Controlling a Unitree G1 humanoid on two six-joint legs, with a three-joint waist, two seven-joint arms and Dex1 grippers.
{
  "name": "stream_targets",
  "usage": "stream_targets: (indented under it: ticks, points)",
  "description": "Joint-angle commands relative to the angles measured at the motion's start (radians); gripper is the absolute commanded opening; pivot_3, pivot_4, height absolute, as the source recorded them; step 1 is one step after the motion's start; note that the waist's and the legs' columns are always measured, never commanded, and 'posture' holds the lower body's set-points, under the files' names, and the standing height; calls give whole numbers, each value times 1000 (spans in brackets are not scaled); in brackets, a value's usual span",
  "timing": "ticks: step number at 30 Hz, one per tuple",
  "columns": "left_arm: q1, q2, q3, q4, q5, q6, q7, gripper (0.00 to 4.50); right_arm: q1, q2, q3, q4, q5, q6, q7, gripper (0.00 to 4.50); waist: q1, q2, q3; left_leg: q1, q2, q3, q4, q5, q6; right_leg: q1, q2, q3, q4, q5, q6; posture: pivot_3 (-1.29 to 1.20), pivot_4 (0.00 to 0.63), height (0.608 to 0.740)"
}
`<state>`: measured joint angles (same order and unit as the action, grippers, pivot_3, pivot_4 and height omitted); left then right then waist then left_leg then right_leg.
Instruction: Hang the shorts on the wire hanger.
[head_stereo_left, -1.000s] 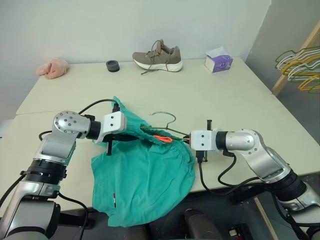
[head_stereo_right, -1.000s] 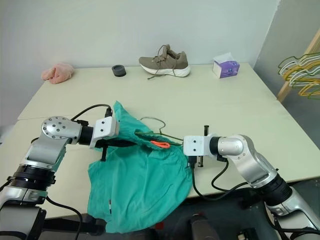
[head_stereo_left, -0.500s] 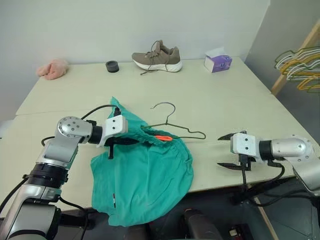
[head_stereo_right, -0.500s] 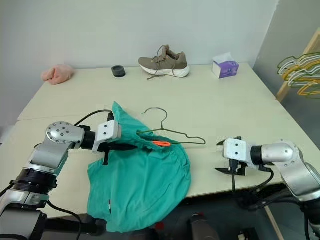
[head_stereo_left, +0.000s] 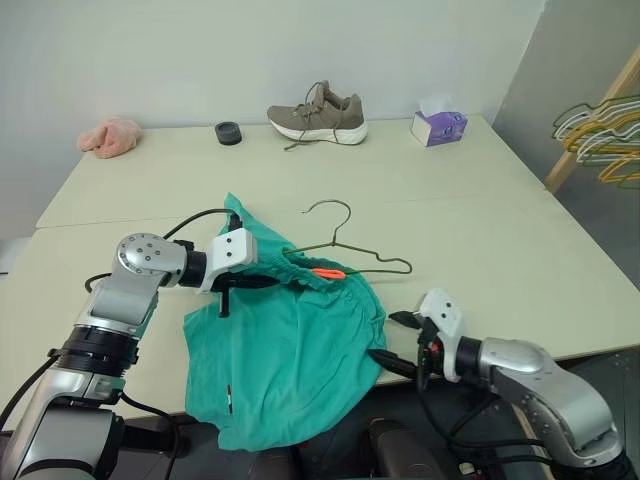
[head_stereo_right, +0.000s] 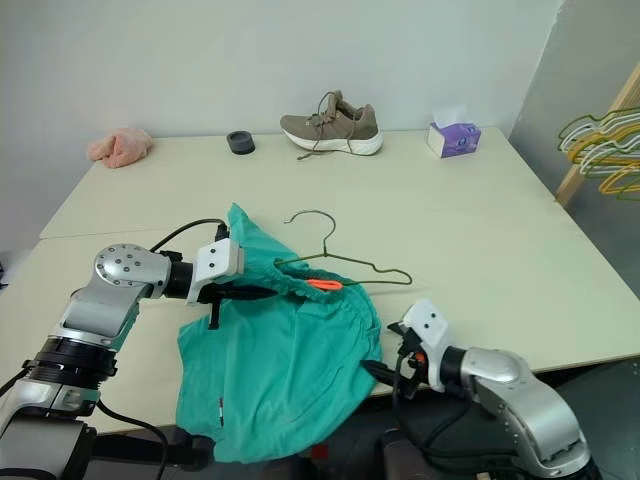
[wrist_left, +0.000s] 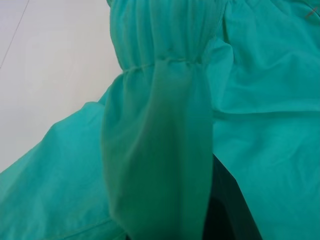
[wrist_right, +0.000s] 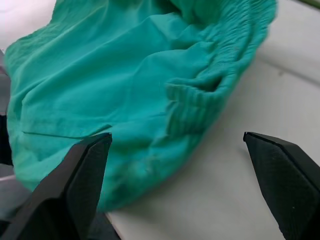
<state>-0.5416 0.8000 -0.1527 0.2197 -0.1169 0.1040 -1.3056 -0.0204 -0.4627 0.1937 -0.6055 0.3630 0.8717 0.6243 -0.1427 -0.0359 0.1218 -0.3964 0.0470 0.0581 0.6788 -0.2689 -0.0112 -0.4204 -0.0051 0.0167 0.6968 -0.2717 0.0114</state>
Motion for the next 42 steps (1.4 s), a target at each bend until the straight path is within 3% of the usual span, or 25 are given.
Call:
stream_targets:
  ticks: [1, 2, 5, 16, 21, 27, 42]
  points:
    - [-12, 4, 31, -33, -22, 1, 10, 0, -18, 27, 17, 31, -24, -14, -59, 4493, 0, 0, 0, 0, 0, 0, 0, 0, 0, 0, 0, 0, 0, 0, 0, -187, 98, 740]
    - [-11, 5, 32, -35, -22, 2, 12, 0, -22, 36, 19, 45, -30, -15, -74, 4493, 0, 0, 0, 0, 0, 0, 0, 0, 0, 0, 0, 0, 0, 0, 0, -186, 98, 740]
    - [-5, 7, 36, -42, -25, 5, 18, 0, -41, 76, 7, 88, -39, -12, -120, 3909, 1, 0, 0, 0, 0, 0, 0, 0, 0, 0, 0, 0, 0, 0, 0, -181, 97, 740]
    - [13, 0, 91, -98, -101, 116, 43, 0, -83, 72, -35, 171, -90, -82, -186, 16, 1, 0, 0, 0, 0, 0, 0, 0, 0, 0, 0, 0, 0, 0, 0, -181, 97, 740]
    - [28, 13, 140, -154, -192, 239, 39, 0, -175, -28, -88, 292, -137, -207, -139, 16, 0, 0, 0, 0, 0, 0, 0, 0, 0, 0, 0, 0, 0, 0, 0, -183, 98, 740]
    - [65, 99, 169, -252, -310, 395, -40, 0, -296, -143, -149, 444, -115, -280, -27, 16, 0, 0, 0, 0, 0, -1, -1, 0, 0, 0, 1, 0, -1, 0, 0, -172, 93, 740]
    - [110, 186, 92, -158, -133, 180, -22, 0, -276, -211, -146, 369, -98, -278, 98, 16, 4, 0, 0, 0, 0, 0, -1, 0, 0, 0, 1, 0, -1, 0, 0, -170, 91, 740]
